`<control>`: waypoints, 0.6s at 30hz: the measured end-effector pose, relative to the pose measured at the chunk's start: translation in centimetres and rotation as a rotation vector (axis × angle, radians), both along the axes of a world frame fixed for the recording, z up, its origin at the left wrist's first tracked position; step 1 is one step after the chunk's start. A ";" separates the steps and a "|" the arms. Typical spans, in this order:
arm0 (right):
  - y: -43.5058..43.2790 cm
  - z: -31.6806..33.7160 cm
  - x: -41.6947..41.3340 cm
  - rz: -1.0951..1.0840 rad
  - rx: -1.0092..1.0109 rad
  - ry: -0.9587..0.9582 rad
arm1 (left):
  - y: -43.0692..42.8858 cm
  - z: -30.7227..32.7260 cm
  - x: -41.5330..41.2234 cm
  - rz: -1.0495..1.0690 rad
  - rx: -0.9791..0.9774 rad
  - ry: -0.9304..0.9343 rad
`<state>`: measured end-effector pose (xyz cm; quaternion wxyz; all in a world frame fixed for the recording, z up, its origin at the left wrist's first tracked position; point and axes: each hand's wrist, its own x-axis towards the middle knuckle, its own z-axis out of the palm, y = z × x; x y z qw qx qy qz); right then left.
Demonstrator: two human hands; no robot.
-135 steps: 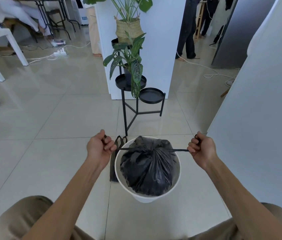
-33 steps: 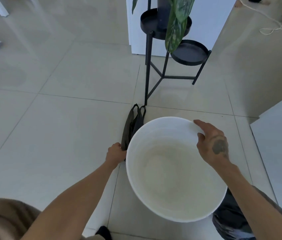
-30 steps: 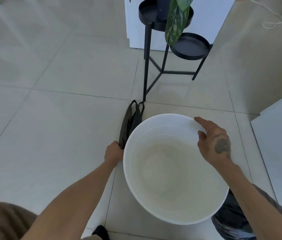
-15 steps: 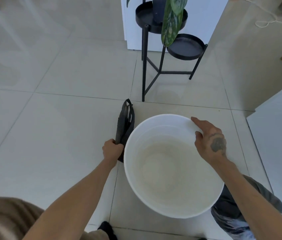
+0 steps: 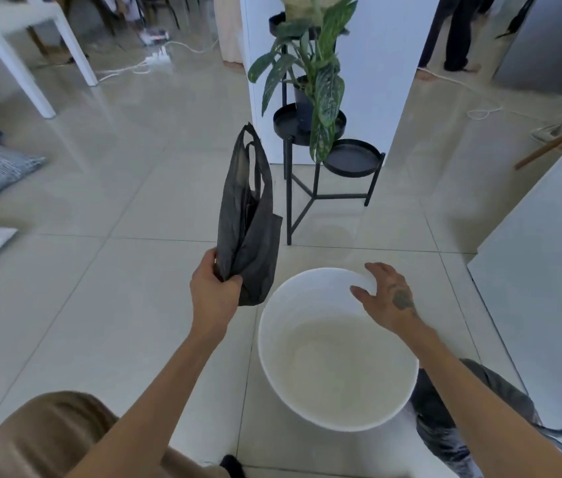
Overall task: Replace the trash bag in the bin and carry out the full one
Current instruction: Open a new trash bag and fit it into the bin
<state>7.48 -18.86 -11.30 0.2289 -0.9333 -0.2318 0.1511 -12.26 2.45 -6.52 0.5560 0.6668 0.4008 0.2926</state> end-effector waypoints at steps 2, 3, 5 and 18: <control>1.0 2.5 -0.9 -0.088 0.332 0.212 | -1.4 1.7 -0.2 -0.104 -0.083 -0.062; 1.1 4.0 -1.4 -0.105 0.511 0.381 | -2.4 2.4 -0.1 -0.166 -0.152 -0.095; 1.3 6.0 -2.0 -0.076 0.771 0.726 | -3.9 3.0 0.1 -0.272 -0.296 -0.131; -2.2 5.8 -4.5 -0.298 1.023 0.801 | -6.7 1.3 1.4 -0.316 -0.130 0.319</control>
